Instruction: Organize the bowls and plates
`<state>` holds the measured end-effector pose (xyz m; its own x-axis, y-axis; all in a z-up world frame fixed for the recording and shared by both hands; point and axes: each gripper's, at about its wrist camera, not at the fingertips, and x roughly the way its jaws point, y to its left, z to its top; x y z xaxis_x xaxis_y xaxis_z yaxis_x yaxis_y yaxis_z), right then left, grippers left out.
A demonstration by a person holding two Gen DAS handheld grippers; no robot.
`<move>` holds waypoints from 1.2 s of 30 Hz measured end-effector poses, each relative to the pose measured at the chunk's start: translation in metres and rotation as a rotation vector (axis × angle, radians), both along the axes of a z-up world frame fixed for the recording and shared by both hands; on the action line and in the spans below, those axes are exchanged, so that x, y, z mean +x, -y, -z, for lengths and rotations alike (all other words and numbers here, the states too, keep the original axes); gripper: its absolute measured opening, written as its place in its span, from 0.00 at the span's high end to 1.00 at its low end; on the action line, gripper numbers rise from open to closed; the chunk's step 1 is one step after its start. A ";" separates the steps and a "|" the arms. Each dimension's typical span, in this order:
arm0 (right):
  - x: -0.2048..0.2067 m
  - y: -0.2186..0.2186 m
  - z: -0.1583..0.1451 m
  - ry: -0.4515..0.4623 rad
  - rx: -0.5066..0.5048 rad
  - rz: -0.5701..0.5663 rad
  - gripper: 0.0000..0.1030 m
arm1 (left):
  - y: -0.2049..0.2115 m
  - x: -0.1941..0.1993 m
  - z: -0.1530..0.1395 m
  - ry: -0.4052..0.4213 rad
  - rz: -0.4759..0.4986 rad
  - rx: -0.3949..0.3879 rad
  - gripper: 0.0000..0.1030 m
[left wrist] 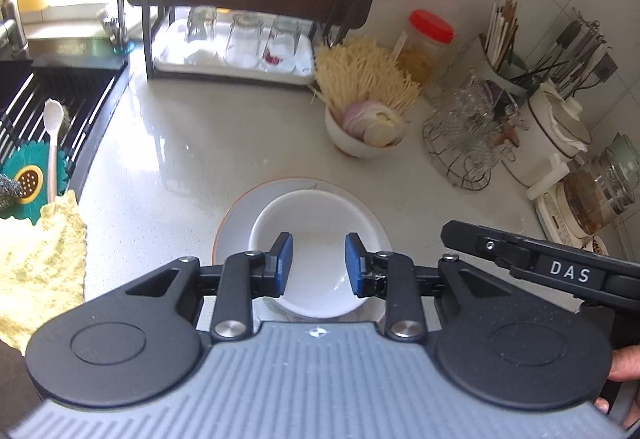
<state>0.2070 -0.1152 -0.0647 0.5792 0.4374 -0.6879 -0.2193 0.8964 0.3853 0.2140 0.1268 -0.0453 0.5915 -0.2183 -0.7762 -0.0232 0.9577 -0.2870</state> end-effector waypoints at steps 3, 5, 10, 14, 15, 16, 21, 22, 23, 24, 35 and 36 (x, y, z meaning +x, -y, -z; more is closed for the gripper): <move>-0.014 0.007 -0.018 0.057 -0.003 -0.002 0.49 | 0.007 -0.014 -0.014 0.030 -0.002 0.007 0.68; -0.025 0.010 -0.028 0.090 -0.002 -0.003 0.48 | 0.011 -0.024 -0.022 0.048 0.001 0.014 0.67; -0.051 0.018 -0.044 0.163 -0.001 -0.001 0.48 | 0.024 -0.048 -0.035 0.085 0.005 0.041 0.63; -0.069 0.025 -0.049 0.200 -0.006 0.009 0.48 | 0.030 -0.067 -0.038 0.099 -0.001 0.042 0.63; -0.074 0.026 -0.049 0.207 -0.012 0.010 0.48 | 0.031 -0.071 -0.039 0.101 -0.004 0.044 0.63; -0.079 0.027 -0.049 0.213 -0.015 0.008 0.48 | 0.033 -0.076 -0.040 0.104 -0.008 0.044 0.63; -0.101 0.029 -0.050 0.245 -0.031 0.000 0.48 | 0.039 -0.100 -0.044 0.119 -0.001 0.064 0.62; -0.104 0.029 -0.050 0.251 -0.031 0.000 0.48 | 0.040 -0.105 -0.044 0.123 -0.002 0.067 0.62; -0.108 0.028 -0.049 0.257 -0.032 -0.002 0.48 | 0.041 -0.110 -0.045 0.125 -0.004 0.072 0.62; -0.113 0.028 -0.049 0.262 -0.035 -0.003 0.48 | 0.042 -0.114 -0.045 0.128 -0.007 0.076 0.62; -0.165 0.043 -0.045 0.257 -0.058 0.018 0.48 | 0.052 -0.168 -0.048 0.123 -0.019 0.119 0.61; -0.170 0.045 -0.045 0.255 -0.058 0.022 0.48 | 0.053 -0.174 -0.048 0.123 -0.023 0.115 0.60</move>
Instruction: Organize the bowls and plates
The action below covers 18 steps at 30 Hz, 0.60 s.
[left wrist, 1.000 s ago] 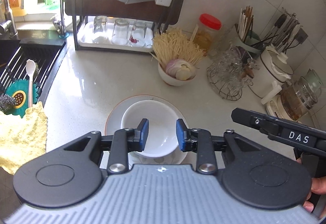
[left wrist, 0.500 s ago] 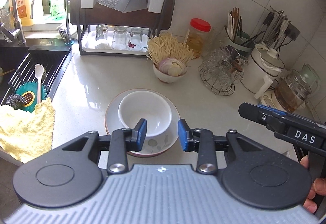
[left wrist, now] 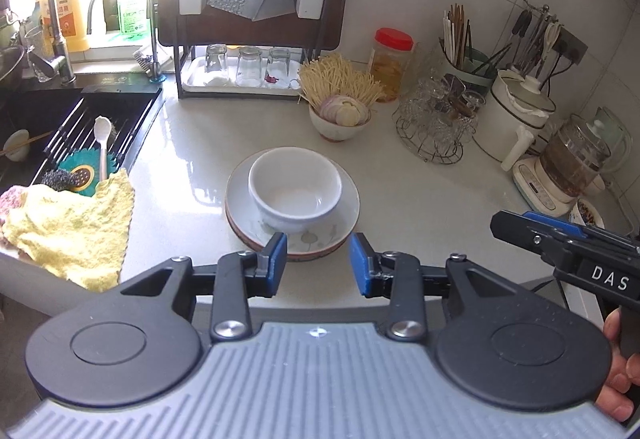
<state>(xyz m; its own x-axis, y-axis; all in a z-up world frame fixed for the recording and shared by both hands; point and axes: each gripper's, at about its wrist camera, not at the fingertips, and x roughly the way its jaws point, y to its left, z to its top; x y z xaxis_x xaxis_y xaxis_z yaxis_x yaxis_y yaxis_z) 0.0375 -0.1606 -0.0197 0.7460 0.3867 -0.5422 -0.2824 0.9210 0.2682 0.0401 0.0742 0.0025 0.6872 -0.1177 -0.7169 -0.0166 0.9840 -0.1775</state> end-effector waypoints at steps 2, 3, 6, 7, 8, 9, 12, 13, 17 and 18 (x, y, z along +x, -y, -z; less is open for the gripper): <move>-0.009 0.003 0.000 0.002 -0.002 0.003 0.48 | 0.003 -0.011 0.000 0.001 -0.006 -0.002 0.59; -0.014 0.004 0.000 0.006 -0.005 0.004 0.48 | 0.005 -0.016 0.001 0.000 -0.011 -0.003 0.59; -0.025 0.008 0.002 0.008 -0.011 0.009 0.48 | 0.010 -0.031 0.001 0.003 -0.020 -0.007 0.58; -0.028 0.009 0.002 0.005 -0.011 0.008 0.48 | 0.012 -0.036 0.001 0.005 -0.023 -0.004 0.55; -0.031 0.010 0.003 0.004 -0.012 0.007 0.48 | 0.014 -0.040 0.000 0.005 -0.028 -0.002 0.53; -0.034 0.011 0.004 0.005 -0.014 0.006 0.47 | 0.016 -0.045 0.000 0.007 -0.030 -0.001 0.50; -0.042 0.015 0.003 0.015 -0.021 0.005 0.39 | 0.019 -0.058 -0.002 0.016 -0.041 0.006 0.39; -0.044 0.016 0.002 0.021 -0.022 0.003 0.35 | 0.019 -0.061 -0.002 0.017 -0.048 0.011 0.34; -0.053 0.020 -0.001 0.047 -0.028 0.006 0.19 | 0.020 -0.074 -0.004 0.019 -0.078 0.031 0.23; -0.054 0.021 -0.002 0.053 -0.031 0.007 0.19 | 0.021 -0.079 -0.005 0.024 -0.083 0.034 0.19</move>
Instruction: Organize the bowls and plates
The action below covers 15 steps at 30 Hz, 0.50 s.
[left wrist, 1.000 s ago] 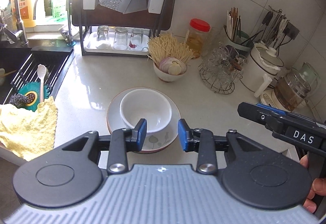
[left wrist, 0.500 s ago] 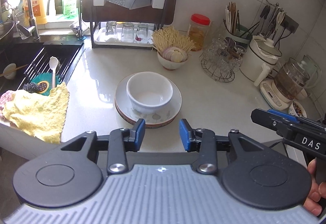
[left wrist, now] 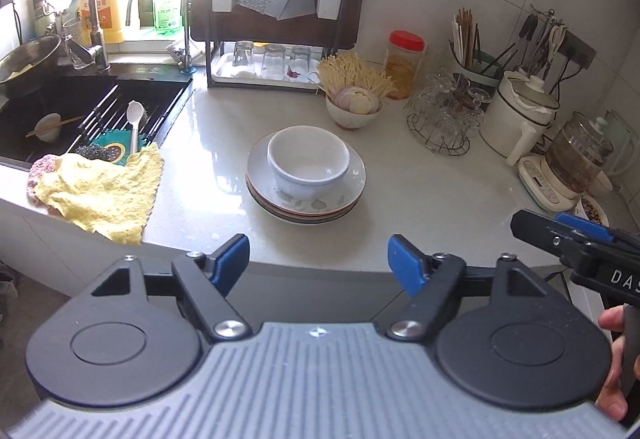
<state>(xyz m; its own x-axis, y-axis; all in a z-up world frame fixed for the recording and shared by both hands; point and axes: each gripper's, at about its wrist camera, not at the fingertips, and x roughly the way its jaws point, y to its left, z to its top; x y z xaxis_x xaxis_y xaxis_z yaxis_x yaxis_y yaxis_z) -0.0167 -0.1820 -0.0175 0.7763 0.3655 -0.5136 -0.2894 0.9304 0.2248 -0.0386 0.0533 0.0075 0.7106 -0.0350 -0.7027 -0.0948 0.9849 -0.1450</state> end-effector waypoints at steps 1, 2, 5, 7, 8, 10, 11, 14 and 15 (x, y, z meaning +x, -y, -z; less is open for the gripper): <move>-0.001 0.001 -0.001 0.002 -0.003 0.000 0.19 | 0.001 -0.003 -0.001 0.005 -0.005 0.005 0.16; -0.002 0.002 -0.001 0.004 -0.003 0.000 0.19 | 0.001 -0.006 -0.003 0.009 -0.011 0.012 0.15; -0.003 0.004 -0.001 0.003 0.002 -0.008 0.17 | 0.002 -0.014 -0.007 0.018 -0.030 0.037 0.08; -0.004 0.004 -0.002 0.003 -0.007 -0.011 0.08 | 0.004 -0.018 -0.009 0.023 -0.043 0.049 0.07; -0.005 0.005 -0.002 0.011 -0.003 -0.015 0.01 | 0.005 -0.019 -0.010 0.025 -0.047 0.054 0.06; -0.009 0.006 -0.003 0.024 0.007 -0.020 0.00 | 0.006 -0.022 -0.010 0.023 -0.052 0.067 0.06; -0.010 0.006 -0.003 0.024 0.007 -0.021 0.00 | 0.007 -0.023 -0.011 0.022 -0.054 0.072 0.06; -0.012 0.007 -0.002 0.013 0.009 -0.017 0.00 | 0.009 -0.028 -0.011 0.022 -0.061 0.082 0.05; -0.013 0.008 -0.001 0.011 0.008 -0.016 0.00 | 0.010 -0.030 -0.011 0.023 -0.063 0.085 0.05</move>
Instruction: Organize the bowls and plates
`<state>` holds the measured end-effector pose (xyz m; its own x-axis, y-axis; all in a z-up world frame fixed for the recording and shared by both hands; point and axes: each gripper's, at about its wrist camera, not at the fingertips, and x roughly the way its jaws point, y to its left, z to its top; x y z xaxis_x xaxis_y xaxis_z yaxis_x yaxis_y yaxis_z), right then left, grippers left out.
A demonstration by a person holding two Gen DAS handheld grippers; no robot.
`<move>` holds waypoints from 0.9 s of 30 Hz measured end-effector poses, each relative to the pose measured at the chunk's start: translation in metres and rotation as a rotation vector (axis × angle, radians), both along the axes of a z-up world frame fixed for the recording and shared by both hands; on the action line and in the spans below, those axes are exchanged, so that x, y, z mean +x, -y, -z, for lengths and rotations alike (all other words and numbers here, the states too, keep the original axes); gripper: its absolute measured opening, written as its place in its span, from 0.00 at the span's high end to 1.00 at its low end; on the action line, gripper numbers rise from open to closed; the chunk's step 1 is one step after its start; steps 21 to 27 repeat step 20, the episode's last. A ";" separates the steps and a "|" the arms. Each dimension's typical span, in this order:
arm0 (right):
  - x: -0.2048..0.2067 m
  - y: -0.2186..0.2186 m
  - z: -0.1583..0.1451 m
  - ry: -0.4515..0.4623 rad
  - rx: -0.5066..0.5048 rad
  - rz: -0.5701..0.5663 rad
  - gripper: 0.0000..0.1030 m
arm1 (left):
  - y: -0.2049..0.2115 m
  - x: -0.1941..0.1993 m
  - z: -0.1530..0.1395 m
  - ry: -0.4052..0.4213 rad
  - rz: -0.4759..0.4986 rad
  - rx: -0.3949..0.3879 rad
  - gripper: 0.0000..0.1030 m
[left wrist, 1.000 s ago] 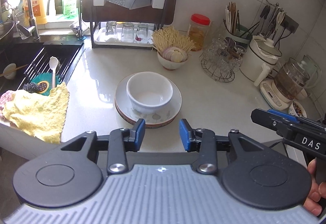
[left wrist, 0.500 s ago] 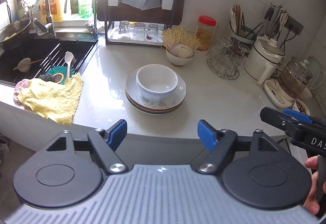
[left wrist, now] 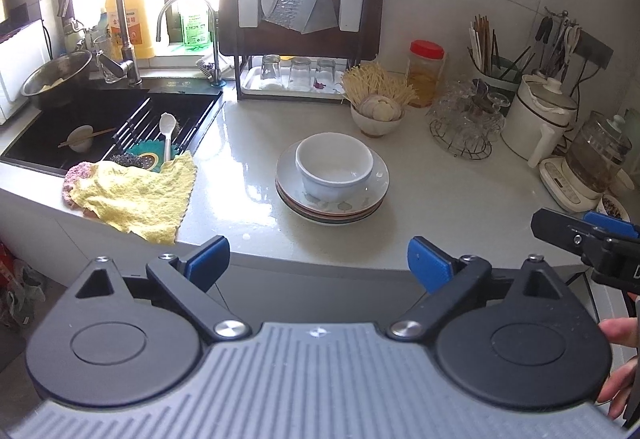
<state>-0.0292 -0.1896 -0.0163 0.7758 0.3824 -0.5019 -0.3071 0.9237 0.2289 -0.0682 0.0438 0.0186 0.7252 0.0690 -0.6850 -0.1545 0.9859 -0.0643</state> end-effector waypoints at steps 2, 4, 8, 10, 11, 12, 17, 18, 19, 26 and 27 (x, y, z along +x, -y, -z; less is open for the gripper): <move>-0.001 0.001 0.000 -0.001 -0.005 0.002 0.00 | 0.001 -0.002 0.000 0.000 -0.006 0.006 0.05; -0.003 0.001 0.000 -0.002 -0.004 0.001 0.00 | 0.003 -0.004 -0.001 0.002 -0.011 0.011 0.05; -0.004 0.001 0.001 -0.001 -0.006 0.002 0.00 | 0.005 -0.007 -0.002 0.001 -0.024 0.017 0.05; -0.005 0.002 0.000 0.002 -0.006 0.003 0.00 | 0.005 -0.007 -0.002 0.003 -0.024 0.018 0.05; -0.006 0.002 0.000 0.005 -0.006 0.003 0.00 | 0.005 -0.008 -0.002 0.004 -0.023 0.018 0.04; -0.006 0.003 -0.001 0.007 -0.006 0.002 0.00 | 0.005 -0.008 -0.002 0.002 -0.023 0.017 0.04; -0.009 0.004 -0.002 0.013 -0.006 0.001 0.00 | 0.005 -0.010 -0.001 -0.001 -0.028 0.010 0.03; -0.009 0.005 -0.003 0.014 -0.006 0.002 0.00 | 0.005 -0.010 -0.001 -0.002 -0.030 0.010 0.03; -0.010 0.005 -0.003 0.014 -0.006 0.004 0.00 | 0.004 -0.010 -0.001 -0.001 -0.029 0.011 0.03; -0.010 0.006 -0.003 0.014 -0.005 0.004 0.00 | 0.004 -0.010 -0.001 -0.001 -0.029 0.012 0.03; -0.010 0.006 -0.003 0.014 -0.005 0.004 0.00 | 0.004 -0.010 -0.001 -0.001 -0.029 0.012 0.03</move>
